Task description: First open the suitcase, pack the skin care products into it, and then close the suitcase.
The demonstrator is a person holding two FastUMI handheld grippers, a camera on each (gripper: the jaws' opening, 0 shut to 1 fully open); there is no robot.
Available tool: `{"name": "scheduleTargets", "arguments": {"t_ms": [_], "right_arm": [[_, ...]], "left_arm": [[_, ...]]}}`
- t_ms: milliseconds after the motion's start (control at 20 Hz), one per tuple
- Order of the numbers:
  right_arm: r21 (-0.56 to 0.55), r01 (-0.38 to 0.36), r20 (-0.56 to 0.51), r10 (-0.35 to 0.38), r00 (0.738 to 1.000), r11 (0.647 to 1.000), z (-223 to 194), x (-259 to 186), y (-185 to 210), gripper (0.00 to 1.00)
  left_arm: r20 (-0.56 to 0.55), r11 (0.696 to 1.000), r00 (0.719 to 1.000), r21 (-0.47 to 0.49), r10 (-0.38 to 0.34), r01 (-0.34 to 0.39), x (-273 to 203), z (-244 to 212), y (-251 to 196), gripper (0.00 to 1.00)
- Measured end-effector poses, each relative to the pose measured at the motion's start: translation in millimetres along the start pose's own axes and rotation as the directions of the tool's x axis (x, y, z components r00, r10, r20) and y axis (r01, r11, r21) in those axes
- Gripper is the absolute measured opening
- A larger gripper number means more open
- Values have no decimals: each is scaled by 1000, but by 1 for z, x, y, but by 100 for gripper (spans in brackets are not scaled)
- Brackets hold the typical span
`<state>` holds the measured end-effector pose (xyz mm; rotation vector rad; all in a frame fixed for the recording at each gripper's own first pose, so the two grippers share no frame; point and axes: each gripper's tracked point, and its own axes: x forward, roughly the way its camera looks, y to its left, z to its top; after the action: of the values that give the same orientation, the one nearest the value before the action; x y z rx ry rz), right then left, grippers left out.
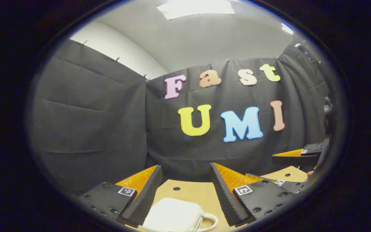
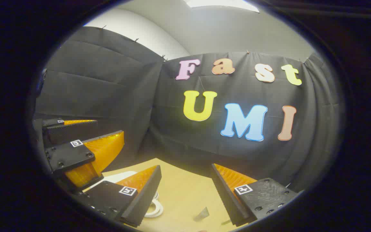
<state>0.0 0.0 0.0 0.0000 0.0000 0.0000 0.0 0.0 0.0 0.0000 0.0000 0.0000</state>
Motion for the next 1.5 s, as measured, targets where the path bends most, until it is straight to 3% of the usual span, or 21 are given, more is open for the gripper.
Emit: {"name": "scheduleTargets", "arguments": {"t_ms": [1150,1300,1500], "right_arm": [[-4,17,-13,-17,1000,1000,-16,-8,-13,94],[5,64,-23,-64,998,998,-25,-9,-29,94],[23,190,-50,-189,981,982,-45,-28,-71,94]], "left_arm": [[-9,999,1000,46,-24,25,-8,-5,-19,95],[-47,996,998,78,-38,41,-5,-23,-23,95],[-153,986,985,133,-82,103,-4,-82,-43,95]]}}
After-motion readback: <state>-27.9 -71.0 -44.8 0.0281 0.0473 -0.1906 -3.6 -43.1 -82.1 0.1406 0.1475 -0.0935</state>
